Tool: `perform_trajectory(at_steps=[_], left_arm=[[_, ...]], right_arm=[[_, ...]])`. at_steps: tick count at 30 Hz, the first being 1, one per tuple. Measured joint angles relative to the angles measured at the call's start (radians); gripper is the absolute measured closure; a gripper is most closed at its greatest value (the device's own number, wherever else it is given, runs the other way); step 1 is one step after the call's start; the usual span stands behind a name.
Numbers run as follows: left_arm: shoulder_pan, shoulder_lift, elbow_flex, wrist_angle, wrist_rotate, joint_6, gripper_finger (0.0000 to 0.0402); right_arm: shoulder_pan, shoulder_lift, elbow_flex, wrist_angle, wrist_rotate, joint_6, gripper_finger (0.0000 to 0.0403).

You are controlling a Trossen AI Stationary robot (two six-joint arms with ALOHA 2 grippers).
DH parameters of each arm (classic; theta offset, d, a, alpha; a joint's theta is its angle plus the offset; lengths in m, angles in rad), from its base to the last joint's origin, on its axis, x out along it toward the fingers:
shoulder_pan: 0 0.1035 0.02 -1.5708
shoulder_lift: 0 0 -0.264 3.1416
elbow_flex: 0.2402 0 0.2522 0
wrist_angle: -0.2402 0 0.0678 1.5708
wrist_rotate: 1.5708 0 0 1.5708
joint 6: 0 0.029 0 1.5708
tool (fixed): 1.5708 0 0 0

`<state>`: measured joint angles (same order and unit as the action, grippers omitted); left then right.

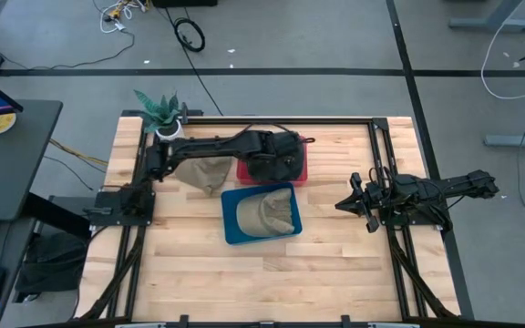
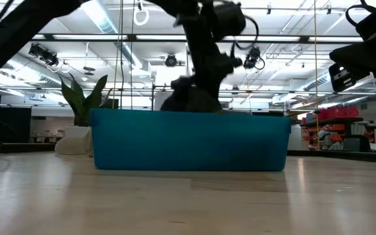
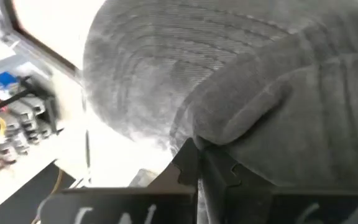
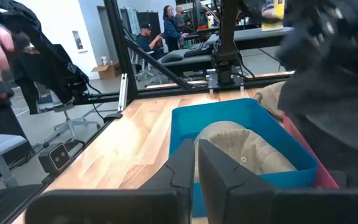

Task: Pick & Place hat
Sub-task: Put the black cap into the red bin

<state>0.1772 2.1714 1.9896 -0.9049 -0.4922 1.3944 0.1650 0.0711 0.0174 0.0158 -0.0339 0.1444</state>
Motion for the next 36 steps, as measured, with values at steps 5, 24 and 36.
perform_trajectory(at_steps=[5, 24, 36], left_arm=[[0.012, 0.092, 0.0, 0.047, 0.022, -0.044, 0.04], [-0.005, 0.208, 0.002, 0.081, -0.022, -0.27, 0.0378], [-0.062, 0.163, 0.047, 0.075, -0.172, -0.355, 0.029]], right_arm=[[0.0, 0.0, 0.0, 0.0, 0.0, 0.0, 0.0376], [0.0, 0.0, 0.0, 0.0, 0.0, 0.0, 0.0376], [0.0, 0.0, 0.0, 0.0, 0.0, 0.0, 0.0376]])
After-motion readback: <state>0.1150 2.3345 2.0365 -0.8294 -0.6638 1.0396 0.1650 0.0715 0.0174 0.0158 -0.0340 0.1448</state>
